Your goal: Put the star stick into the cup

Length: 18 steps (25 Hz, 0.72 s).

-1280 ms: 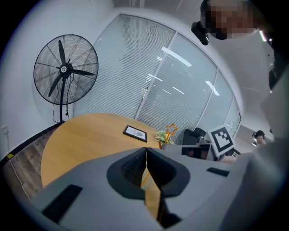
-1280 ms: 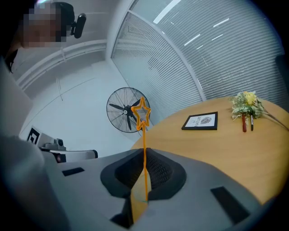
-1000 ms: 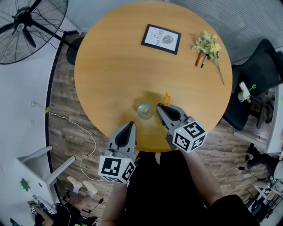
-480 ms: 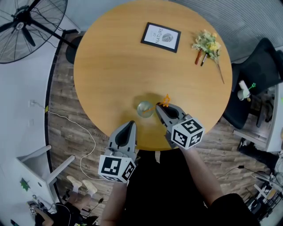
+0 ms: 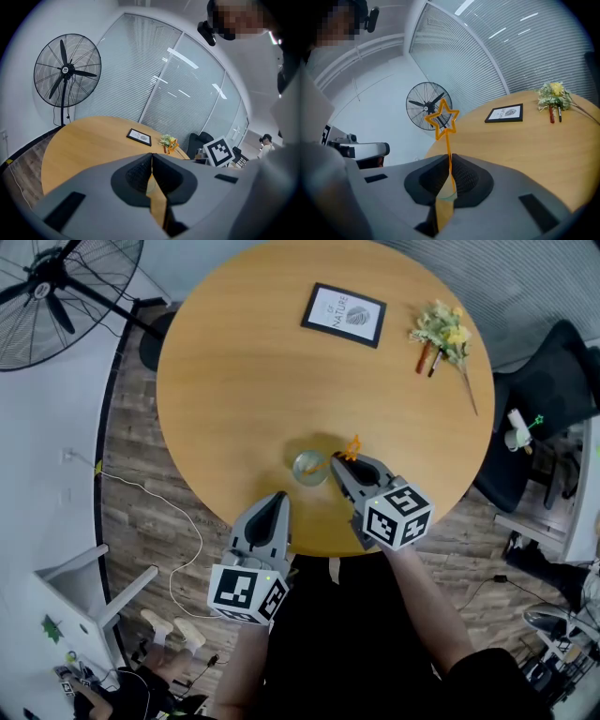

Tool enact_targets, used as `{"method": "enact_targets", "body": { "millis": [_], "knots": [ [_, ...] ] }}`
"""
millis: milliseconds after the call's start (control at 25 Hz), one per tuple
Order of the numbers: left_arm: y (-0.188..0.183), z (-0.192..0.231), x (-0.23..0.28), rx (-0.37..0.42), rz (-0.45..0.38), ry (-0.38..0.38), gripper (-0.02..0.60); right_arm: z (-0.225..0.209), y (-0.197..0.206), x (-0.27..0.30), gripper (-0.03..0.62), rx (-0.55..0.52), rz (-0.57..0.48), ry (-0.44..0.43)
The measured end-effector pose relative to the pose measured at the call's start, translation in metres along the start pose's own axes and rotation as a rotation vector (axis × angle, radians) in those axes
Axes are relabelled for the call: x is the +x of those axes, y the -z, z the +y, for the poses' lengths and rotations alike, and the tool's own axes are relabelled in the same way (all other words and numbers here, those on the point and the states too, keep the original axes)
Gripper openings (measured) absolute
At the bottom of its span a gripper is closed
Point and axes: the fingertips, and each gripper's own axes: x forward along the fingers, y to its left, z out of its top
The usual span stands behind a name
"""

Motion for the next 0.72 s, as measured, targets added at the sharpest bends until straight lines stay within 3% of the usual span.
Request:
{"method": "enact_targets", "body": {
  "millis": [720],
  "knots": [
    [0.0003, 0.0003, -0.0045, 0.000, -0.001, 0.005, 0.000, -0.0059, 0.0085, -0.0008, 0.029, 0.028, 0.020, 0.025]
  ]
}}
